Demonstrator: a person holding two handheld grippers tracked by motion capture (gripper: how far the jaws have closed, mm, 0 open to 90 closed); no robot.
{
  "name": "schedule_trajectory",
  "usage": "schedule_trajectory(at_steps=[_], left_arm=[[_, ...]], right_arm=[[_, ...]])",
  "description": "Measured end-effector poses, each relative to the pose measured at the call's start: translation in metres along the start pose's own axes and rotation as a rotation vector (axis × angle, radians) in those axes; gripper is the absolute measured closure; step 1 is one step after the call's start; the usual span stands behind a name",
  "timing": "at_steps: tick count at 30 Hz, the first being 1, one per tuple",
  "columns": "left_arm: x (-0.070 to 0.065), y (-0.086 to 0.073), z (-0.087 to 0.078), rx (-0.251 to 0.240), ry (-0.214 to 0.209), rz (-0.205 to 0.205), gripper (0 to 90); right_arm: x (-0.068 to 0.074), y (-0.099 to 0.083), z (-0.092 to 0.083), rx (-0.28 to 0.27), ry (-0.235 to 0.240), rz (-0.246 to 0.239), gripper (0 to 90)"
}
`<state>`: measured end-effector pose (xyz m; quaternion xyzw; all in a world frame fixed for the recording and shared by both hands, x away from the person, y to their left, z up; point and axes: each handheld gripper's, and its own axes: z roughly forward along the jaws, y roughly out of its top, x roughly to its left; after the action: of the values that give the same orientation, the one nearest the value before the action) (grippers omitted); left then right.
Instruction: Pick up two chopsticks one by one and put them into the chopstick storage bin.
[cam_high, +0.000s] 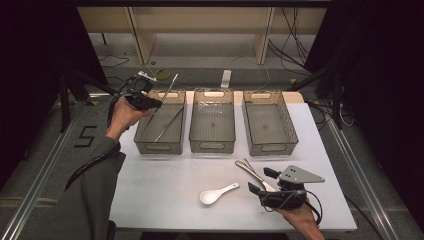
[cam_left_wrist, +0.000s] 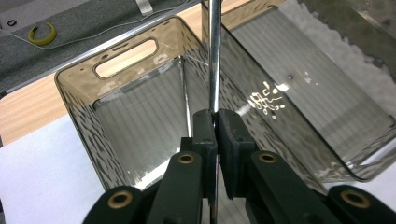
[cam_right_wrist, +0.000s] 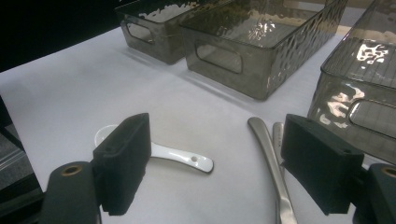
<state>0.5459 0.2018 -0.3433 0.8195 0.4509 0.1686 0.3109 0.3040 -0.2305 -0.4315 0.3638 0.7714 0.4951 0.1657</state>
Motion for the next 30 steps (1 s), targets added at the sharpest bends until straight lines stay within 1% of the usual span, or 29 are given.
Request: schedule_trajectory(at_steps=[5, 6, 7, 8, 10, 13, 14, 15, 18, 20, 24, 25, 27, 28, 30], left_arm=[[0.007, -0.008, 0.008, -0.016, 0.003, -0.042, 85.2], [0.007, -0.01, 0.01, -0.01, 0.0, -0.04, 85.1], [0.006, -0.012, 0.013, 0.002, 0.016, -0.017, 85.2], [0.006, -0.013, 0.014, 0.003, 0.026, -0.015, 85.2], [0.008, -0.015, 0.016, -0.005, 0.021, -0.036, 85.2], [0.007, -0.018, 0.02, 0.007, 0.029, -0.019, 85.1], [0.007, -0.019, 0.022, 0.009, 0.039, -0.012, 85.1], [0.007, -0.02, 0.023, 0.011, 0.04, -0.012, 85.1], [0.007, -0.022, 0.027, 0.015, 0.039, -0.026, 85.1], [0.008, -0.024, 0.028, 0.018, 0.042, -0.022, 85.0], [0.011, -0.026, 0.031, 0.023, 0.05, -0.03, 84.9], [0.011, -0.027, 0.031, 0.029, 0.057, -0.04, 84.8], [0.012, -0.028, 0.032, 0.036, 0.068, -0.041, 84.6], [0.012, -0.029, 0.033, 0.036, 0.063, -0.052, 84.5], [0.013, -0.031, 0.036, 0.036, 0.065, -0.058, 84.1]], right_arm=[[0.0, 0.0, 0.0, 0.001, 0.003, -0.002, 25.4], [0.001, 0.0, 0.0, 0.002, 0.002, -0.003, 25.4], [0.001, 0.0, 0.0, 0.001, 0.002, -0.003, 25.4], [0.0, 0.0, 0.0, 0.001, 0.002, -0.002, 25.4], [0.0, 0.0, 0.001, 0.003, 0.001, -0.001, 25.4], [0.001, 0.0, 0.001, 0.002, 0.002, -0.005, 25.4], [0.001, 0.0, 0.001, 0.002, 0.002, -0.004, 25.4], [0.001, 0.0, 0.001, 0.004, 0.003, -0.002, 25.4], [0.001, 0.0, 0.001, 0.002, 0.002, -0.003, 25.4], [0.001, 0.0, 0.0, 0.003, 0.001, -0.002, 25.4], [0.001, 0.0, 0.0, 0.003, 0.002, -0.005, 25.4], [0.001, 0.0, 0.001, 0.002, 0.002, -0.004, 25.4], [0.001, 0.0, 0.001, 0.003, 0.002, -0.004, 25.4], [0.001, 0.0, 0.001, 0.004, 0.003, -0.004, 25.4], [0.001, 0.0, 0.001, 0.003, 0.003, -0.004, 25.4]])
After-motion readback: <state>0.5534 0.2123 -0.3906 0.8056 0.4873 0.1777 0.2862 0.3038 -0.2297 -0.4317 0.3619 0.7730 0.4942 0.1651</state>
